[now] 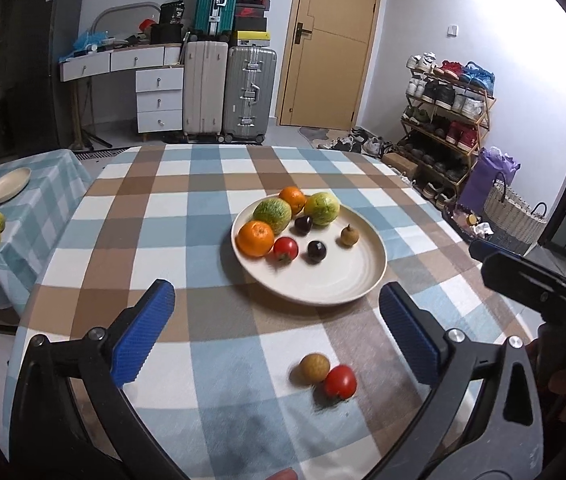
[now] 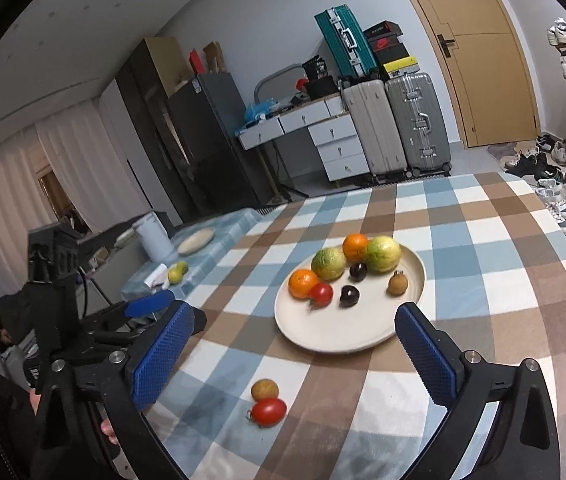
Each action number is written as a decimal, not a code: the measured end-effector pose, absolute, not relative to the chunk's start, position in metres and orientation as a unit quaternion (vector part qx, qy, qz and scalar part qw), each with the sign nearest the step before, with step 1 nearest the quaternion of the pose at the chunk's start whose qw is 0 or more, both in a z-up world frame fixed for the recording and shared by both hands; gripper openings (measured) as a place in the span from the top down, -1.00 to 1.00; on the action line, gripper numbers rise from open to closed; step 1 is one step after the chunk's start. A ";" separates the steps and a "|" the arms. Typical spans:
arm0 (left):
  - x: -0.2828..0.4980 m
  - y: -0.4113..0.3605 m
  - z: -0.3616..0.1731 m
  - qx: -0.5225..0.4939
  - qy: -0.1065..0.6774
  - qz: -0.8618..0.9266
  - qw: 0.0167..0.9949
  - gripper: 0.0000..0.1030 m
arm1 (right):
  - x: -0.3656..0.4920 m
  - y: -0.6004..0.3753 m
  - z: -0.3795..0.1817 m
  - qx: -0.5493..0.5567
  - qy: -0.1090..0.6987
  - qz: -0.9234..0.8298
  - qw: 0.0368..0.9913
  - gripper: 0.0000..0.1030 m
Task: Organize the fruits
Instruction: 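Withdraw both tools from the plate, then lower the right tool onto the red tomato and close it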
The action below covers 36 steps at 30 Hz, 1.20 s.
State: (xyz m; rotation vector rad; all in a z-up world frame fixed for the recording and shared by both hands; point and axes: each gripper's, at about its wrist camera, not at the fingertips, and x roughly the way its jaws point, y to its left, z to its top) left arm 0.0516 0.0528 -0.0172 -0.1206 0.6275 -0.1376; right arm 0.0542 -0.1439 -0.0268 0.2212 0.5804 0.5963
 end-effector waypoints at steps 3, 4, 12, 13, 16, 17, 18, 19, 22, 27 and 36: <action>0.048 0.056 -0.028 -0.062 0.312 -0.064 0.946 -0.98 | 0.052 -0.137 -0.038 0.101 0.296 0.292 0.904 -0.99; 0.048 0.057 -0.032 -0.064 0.314 -0.062 0.945 -0.98 | 0.051 -0.134 -0.044 0.097 0.303 0.293 0.902 -0.99; 0.040 0.074 -0.075 -0.084 0.342 -0.052 0.934 -0.98 | 0.048 -0.108 -0.086 0.063 0.359 0.292 0.884 -0.99; 0.039 0.077 -0.077 -0.087 0.342 -0.049 0.934 -0.98 | 0.048 -0.104 -0.090 0.059 0.366 0.293 0.881 -0.99; 0.039 0.090 -0.083 -0.100 0.346 -0.041 0.932 -0.98 | 0.048 -0.090 -0.101 0.036 0.383 0.298 0.874 -0.99; 0.038 0.094 -0.085 -0.102 0.347 -0.036 0.932 -0.98 | 0.047 -0.086 -0.103 0.027 0.385 0.298 0.873 -0.99; 0.037 0.098 -0.087 -0.104 0.346 -0.032 0.932 -0.98 | 0.046 -0.081 -0.106 0.016 0.387 0.299 0.872 -0.99; 0.036 0.102 -0.089 -0.107 0.346 -0.028 0.932 -0.98 | 0.046 -0.077 -0.108 0.009 0.390 0.302 0.870 -0.99; 0.034 0.111 -0.091 -0.114 0.342 -0.015 0.932 -0.98 | 0.047 -0.070 -0.112 0.000 0.395 0.305 0.867 -0.99; 0.033 0.122 -0.090 -0.123 0.333 -0.013 0.935 -0.98 | 0.052 -0.066 -0.116 0.000 0.406 0.307 0.861 -0.92; 0.036 0.122 -0.091 -0.126 0.339 -0.018 0.932 -0.98 | 0.060 -0.063 -0.124 0.001 0.431 0.313 0.846 -0.37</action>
